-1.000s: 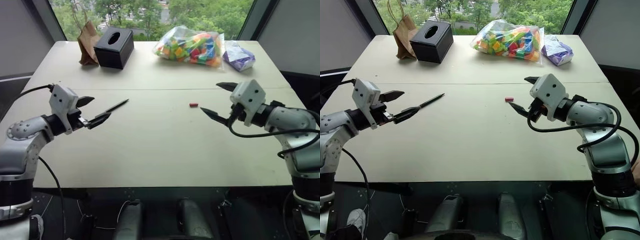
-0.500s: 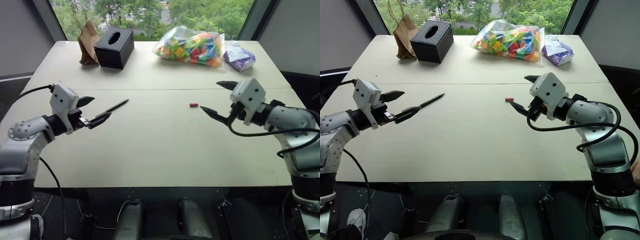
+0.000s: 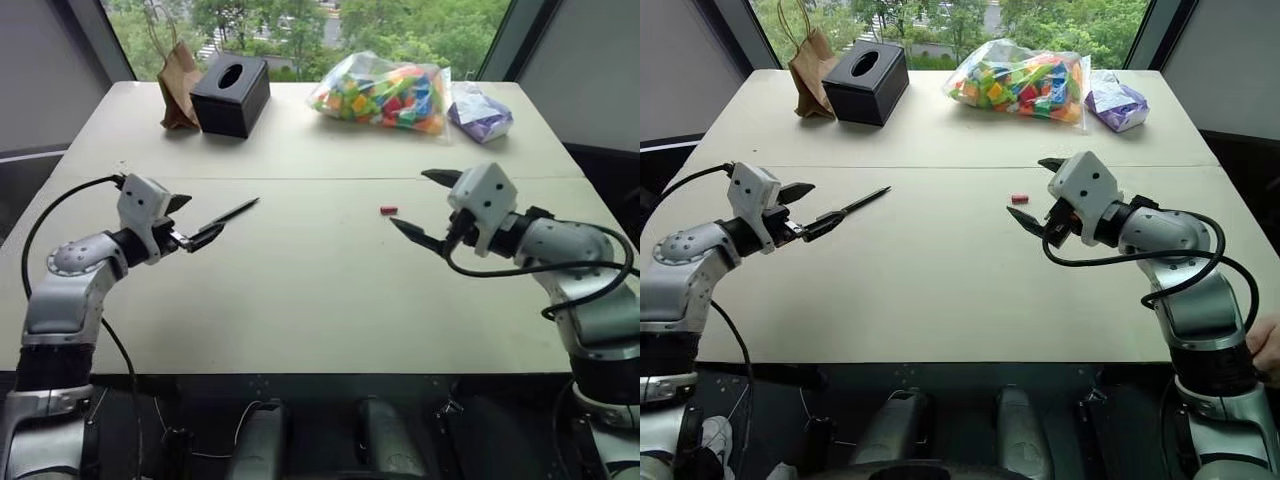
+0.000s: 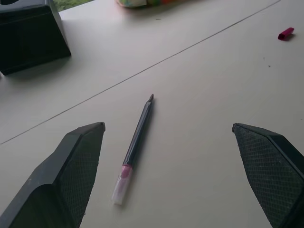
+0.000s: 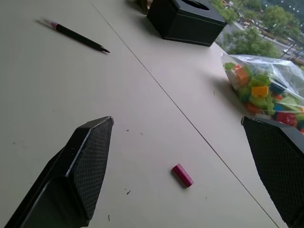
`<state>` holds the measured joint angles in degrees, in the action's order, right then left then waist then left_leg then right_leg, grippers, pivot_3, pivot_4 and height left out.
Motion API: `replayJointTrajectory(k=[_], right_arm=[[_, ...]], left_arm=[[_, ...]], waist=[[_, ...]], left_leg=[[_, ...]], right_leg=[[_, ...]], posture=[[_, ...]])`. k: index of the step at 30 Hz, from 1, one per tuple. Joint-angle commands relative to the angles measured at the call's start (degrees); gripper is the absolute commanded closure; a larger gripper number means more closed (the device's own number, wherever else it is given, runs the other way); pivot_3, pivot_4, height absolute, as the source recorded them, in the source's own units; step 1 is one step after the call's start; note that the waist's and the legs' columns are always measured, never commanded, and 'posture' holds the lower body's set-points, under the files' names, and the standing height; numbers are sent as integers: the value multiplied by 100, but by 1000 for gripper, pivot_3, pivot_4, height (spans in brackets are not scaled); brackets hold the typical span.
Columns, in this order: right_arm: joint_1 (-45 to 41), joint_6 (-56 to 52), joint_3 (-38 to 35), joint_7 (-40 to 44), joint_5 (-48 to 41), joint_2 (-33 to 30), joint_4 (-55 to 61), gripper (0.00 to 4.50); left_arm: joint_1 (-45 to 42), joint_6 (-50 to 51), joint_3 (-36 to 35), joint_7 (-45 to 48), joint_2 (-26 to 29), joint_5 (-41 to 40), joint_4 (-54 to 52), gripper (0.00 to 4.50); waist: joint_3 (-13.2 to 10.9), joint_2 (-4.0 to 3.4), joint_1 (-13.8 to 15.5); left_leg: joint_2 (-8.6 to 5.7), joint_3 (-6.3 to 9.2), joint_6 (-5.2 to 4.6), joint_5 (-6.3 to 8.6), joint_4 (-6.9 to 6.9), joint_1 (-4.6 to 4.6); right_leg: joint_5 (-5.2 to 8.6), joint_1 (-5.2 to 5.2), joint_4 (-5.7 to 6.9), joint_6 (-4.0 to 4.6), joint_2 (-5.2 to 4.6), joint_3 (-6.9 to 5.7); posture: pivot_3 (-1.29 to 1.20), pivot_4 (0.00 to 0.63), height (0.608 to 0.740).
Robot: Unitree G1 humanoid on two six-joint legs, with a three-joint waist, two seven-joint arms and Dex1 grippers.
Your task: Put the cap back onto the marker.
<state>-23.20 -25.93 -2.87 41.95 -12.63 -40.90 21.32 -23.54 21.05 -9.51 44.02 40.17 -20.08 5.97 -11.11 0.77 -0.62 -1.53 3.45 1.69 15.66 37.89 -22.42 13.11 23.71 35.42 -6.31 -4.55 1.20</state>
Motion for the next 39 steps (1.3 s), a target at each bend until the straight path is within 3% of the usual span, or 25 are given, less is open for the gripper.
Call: replayJointTrajectory(k=[1,12,18,26,37,39], right_arm=[[-29,22,-60,-97,-39,41,230,53],[309,-48,-169,-479,25,154,563,53],[509,-127,-264,-654,32,134,777,53],[608,-182,-368,-776,40,87,905,53],[554,-196,-389,-800,77,31,891,53],[522,-183,-385,-793,92,7,872,0]], left_arm=[[-456,-583,141,111,-81,281,717,0],[-2122,-1992,749,602,-677,1134,4335,0],[-2779,-2429,766,459,-876,1413,5699,0],[-3161,-2588,859,178,-977,1823,6431,0],[-3218,-2448,987,148,-1010,2200,6644,0],[-3210,-2391,959,211,-1022,2187,6653,560]], waist=[[0,0,2],[1,2,0],[1,3,-12],[2,4,-4],[4,5,-8],[5,5,-8]], left_leg=[[-1,0,0,0,0,0],[-19,-2,0,0,0,-1],[-21,-1,-2,1,0,-3],[-22,1,-2,1,5,-3],[-24,3,-2,0,17,10],[-23,3,-2,0,18,10]], right_leg=[[-1,0,0,-1,-1,0],[-4,1,6,-7,0,-7],[-6,2,10,-11,0,-9],[-8,2,23,-15,0,-9],[-7,1,59,-14,0,-8],[-7,1,60,-14,0,-8]], posture=[[0,150,740],[0,150,740],[0,150,740],[0,150,740],[0,150,740],[0,150,740]])
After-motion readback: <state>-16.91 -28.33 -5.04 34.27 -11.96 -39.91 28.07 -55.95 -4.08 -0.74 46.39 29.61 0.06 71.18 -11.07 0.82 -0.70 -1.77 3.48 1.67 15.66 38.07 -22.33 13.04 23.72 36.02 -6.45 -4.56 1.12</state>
